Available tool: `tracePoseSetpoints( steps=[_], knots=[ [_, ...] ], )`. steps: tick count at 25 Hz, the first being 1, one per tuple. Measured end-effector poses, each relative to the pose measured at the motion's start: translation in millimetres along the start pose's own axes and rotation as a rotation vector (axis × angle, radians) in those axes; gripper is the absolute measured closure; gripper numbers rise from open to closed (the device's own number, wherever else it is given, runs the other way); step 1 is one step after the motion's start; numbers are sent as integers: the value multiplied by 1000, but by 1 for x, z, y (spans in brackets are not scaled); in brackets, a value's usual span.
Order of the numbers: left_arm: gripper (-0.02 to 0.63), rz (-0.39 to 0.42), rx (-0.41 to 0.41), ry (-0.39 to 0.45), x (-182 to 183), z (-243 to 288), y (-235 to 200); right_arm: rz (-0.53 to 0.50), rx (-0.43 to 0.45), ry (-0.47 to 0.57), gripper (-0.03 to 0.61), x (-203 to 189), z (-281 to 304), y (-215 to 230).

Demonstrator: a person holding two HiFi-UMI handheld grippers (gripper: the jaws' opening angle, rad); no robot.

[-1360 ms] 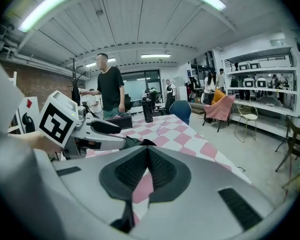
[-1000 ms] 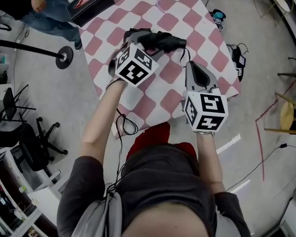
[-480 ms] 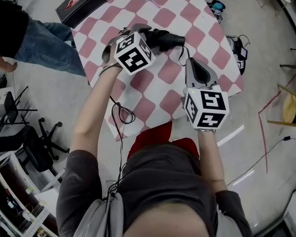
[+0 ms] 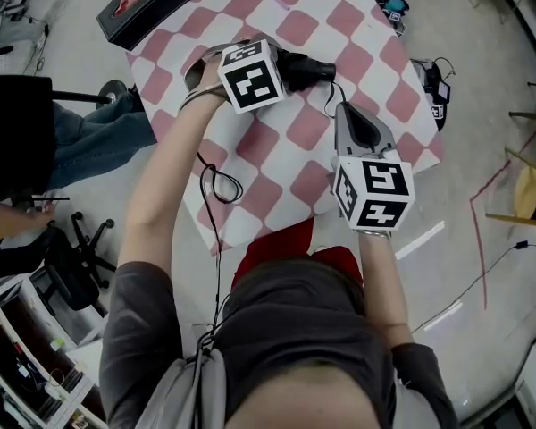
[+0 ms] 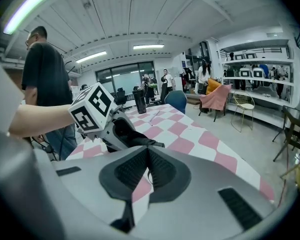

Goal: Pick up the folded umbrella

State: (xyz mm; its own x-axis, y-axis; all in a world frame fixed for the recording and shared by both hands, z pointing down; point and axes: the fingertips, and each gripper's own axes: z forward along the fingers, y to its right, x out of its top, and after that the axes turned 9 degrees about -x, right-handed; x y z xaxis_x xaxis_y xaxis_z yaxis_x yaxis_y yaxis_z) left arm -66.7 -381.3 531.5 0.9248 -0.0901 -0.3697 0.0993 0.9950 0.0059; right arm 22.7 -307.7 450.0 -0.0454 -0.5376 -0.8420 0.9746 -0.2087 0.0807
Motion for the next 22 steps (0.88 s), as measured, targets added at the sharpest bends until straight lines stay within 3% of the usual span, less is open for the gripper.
tracePoseSetpoints(
  steps=[6, 12, 18, 22],
  knots=[
    [344, 37, -81, -27, 9, 5, -4, -3, 2, -6, 560, -2, 0, -1],
    [344, -38, -209, -214, -16, 14, 2, 1, -5, -14, 560, -5, 0, 1],
    [322, 8, -246, -232, -9, 27, 1, 4, -16, -16, 560, -6, -2, 3],
    [346, 28, -231, -213, -8, 25, 2, 8, -25, -20, 560, -5, -2, 7]
  ],
)
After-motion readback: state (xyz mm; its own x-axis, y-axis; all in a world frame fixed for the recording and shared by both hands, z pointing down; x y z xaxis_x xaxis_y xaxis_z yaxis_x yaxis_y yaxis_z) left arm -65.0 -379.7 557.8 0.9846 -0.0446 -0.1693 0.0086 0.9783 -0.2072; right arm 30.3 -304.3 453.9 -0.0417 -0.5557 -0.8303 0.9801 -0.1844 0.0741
